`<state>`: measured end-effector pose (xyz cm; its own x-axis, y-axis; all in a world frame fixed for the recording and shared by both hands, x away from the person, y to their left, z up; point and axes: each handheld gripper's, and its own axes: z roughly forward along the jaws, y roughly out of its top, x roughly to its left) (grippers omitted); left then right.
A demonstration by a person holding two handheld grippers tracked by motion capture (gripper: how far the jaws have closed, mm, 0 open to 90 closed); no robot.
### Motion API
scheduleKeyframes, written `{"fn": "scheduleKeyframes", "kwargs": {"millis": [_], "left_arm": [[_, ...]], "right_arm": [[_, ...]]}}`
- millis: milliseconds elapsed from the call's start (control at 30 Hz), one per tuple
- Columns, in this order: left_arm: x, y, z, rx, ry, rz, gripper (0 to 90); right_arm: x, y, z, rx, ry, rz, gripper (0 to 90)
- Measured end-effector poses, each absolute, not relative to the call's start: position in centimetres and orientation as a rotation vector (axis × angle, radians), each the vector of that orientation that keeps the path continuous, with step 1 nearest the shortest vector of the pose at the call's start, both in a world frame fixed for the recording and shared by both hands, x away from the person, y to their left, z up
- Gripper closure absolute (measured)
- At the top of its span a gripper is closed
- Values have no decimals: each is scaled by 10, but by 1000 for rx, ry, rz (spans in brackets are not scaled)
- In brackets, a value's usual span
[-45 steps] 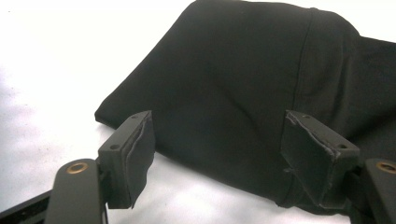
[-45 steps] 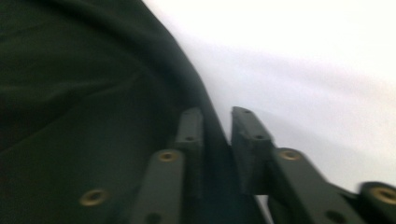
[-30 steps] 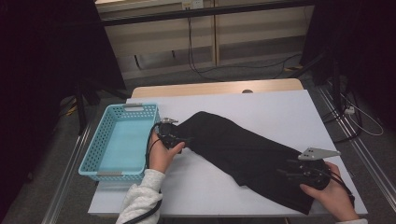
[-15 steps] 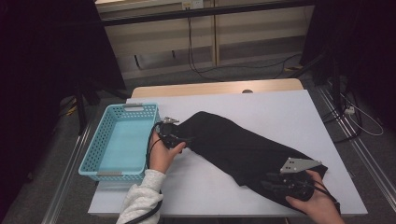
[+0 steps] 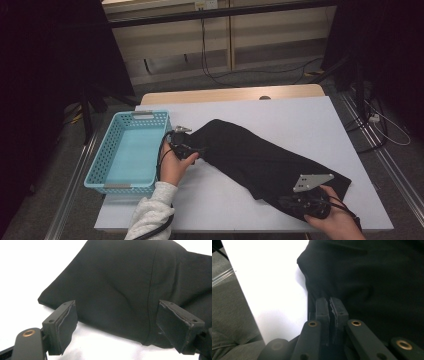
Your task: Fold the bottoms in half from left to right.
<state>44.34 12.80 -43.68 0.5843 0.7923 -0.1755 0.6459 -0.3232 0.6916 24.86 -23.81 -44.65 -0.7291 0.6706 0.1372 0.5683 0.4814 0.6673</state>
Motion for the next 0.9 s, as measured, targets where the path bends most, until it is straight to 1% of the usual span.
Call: {"fn": "scheduleKeyframes", "kwargs": {"millis": [333, 500, 600, 733, 833, 900], "left_arm": [[444, 128, -437, 2066, 1143, 244, 178], [444, 130, -437, 2067, 1141, 244, 177], [443, 131, -436, 2064, 1144, 252, 177], [443, 131, -436, 2066, 1144, 260, 177], [442, 131, -436, 2070, 1145, 259, 177], [442, 131, -436, 2072, 1143, 258, 177]], "right_arm": [[246, -244, -443, 1072, 2623, 1055, 883], [244, -246, -442, 1057, 2686, 1116, 883], [246, -249, -442, 1067, 2657, 1093, 815], [256, -256, -437, 1142, 2505, 1152, 712], [268, -254, -437, 1185, 2398, 1167, 679], [277, -249, -439, 1206, 2362, 1179, 675]]}}
